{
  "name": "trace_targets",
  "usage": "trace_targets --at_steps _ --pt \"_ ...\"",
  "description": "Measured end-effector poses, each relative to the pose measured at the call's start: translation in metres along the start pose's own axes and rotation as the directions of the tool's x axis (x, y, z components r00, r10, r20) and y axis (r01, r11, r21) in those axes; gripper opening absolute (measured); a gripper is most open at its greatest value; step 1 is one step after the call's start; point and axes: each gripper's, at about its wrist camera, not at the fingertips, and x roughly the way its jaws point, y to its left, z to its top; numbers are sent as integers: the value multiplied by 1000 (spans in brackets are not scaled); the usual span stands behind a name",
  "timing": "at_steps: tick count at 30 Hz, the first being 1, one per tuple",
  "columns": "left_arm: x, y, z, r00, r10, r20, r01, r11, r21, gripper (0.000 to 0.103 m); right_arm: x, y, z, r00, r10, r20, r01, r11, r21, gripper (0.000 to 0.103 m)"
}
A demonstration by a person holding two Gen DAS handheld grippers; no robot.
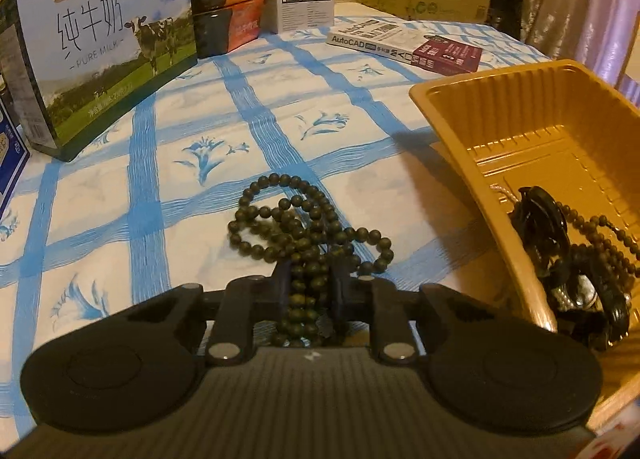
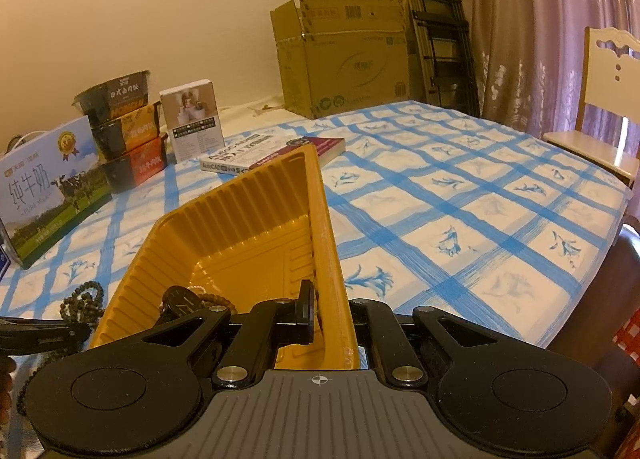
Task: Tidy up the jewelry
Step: 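Grasp the dark bead necklace with the left tool and lift it, then lower the dark bead necklace into the orange tray and open the left tool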
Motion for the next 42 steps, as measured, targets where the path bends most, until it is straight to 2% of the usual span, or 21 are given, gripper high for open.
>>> trace_targets --at_steps 1,3,10,16,22,30,35,42 --pt "-1 2 0 1000 -4 -1 4 1000 5 17 0 0 0 1000 0 0 0 1000 -1 7" --pt "-9 3 0 1000 4 15 -4 999 34 7 0 0 0 1000 -1 1 1 1000 -3 7" --pt "-47 24 20 998 -33 61 30 998 63 7 2 0 -1 1000 -5 0 5 1000 -7 7" --pt "-100 35 66 985 -65 161 49 994 101 7 5 1 2 1000 -2 3 2 1000 -6 7" --pt "-159 32 110 959 -106 262 73 988 133 7 7 6 7 1000 7 10 -7 1000 -9 7" --pt "-213 6 144 922 -186 339 129 974 184 7 8 8 10 1000 15 12 -15 1000 -4 7" --pt "-227 -18 157 895 -268 357 203 956 211 7 8 10 10 1000 18 12 -18 1000 1 7" --pt "-216 -56 161 863 -378 336 320 922 217 7 6 10 8 1000 25 15 -25 1000 4 7"
